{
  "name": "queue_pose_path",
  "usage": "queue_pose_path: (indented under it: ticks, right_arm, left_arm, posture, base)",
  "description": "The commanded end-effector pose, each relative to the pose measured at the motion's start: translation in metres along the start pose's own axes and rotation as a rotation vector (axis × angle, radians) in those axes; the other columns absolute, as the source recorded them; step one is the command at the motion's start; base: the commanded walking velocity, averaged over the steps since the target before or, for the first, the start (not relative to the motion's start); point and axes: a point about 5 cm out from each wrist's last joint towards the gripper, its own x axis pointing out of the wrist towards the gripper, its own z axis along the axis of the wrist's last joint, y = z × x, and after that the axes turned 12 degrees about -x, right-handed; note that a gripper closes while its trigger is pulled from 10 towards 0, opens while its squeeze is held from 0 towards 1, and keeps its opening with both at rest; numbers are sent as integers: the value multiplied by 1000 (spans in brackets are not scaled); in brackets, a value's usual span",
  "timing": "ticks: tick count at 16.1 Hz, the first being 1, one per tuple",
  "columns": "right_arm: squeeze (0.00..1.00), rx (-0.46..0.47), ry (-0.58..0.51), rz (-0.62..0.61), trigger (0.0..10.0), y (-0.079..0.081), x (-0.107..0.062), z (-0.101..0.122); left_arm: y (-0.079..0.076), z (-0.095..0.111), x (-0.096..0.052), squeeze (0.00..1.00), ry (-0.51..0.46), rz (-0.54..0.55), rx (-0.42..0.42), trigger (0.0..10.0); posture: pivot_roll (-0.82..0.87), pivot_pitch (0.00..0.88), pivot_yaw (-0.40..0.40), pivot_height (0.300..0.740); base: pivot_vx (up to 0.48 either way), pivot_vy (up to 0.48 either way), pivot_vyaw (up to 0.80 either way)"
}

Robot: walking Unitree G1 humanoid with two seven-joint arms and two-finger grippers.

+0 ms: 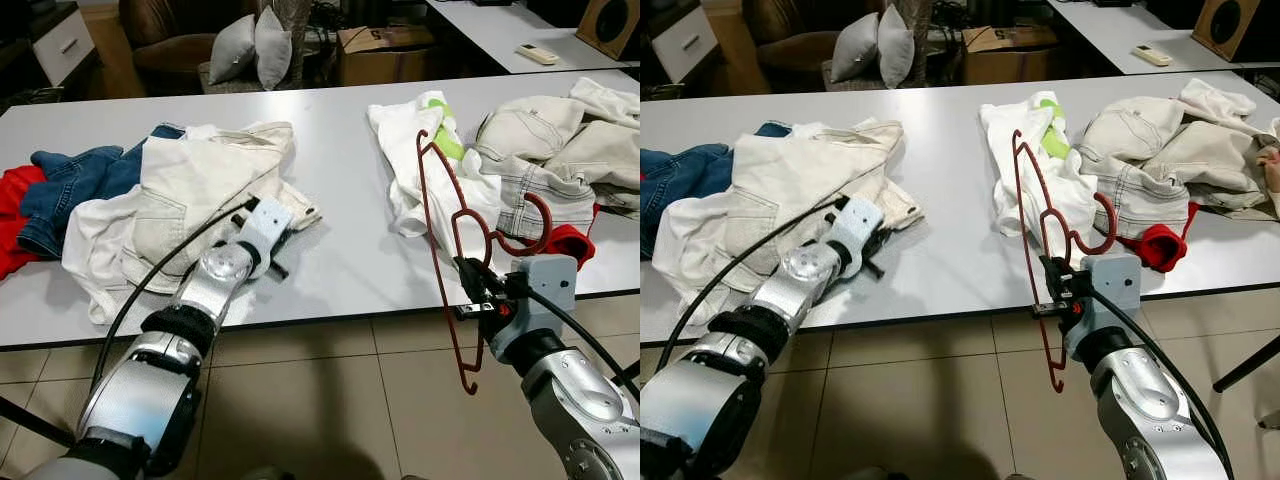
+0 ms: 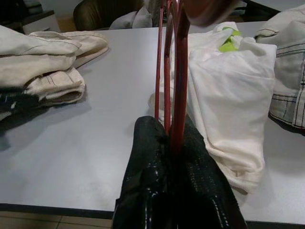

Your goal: Hang hanger

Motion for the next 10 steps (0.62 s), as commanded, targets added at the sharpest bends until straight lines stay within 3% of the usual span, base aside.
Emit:
queue_pose_path:
  ticks: [1, 5, 6, 10]
  right_arm:
    - [0, -10, -9, 10, 10000, 1, -3, 2]
    - [0, -18, -33, 119, 10000, 8, -8, 5]
    - [0, -4, -49, 172, 10000, 12, -12, 7]
    - [0, 33, -50, 399, 10000, 31, -31, 6]
  left_arm:
    - [3, 17, 2, 0, -55, 5, -17, 0]
    - [6, 38, 3, 0, -122, -2, -59, 0]
    - [8, 56, 4, 0, -191, -7, -149, 0]
    - [17, 132, -4, 0, -421, -49, -262, 0]
  posture:
    - [-103, 0, 71, 740]
    - [-109, 0, 75, 740]
    - [-108, 0, 71, 740]
    - [-103, 0, 68, 740]
  base:
    - [0, 0, 0]
    - [0, 0, 0]
    - [0, 0, 0]
    - [0, 0, 0]
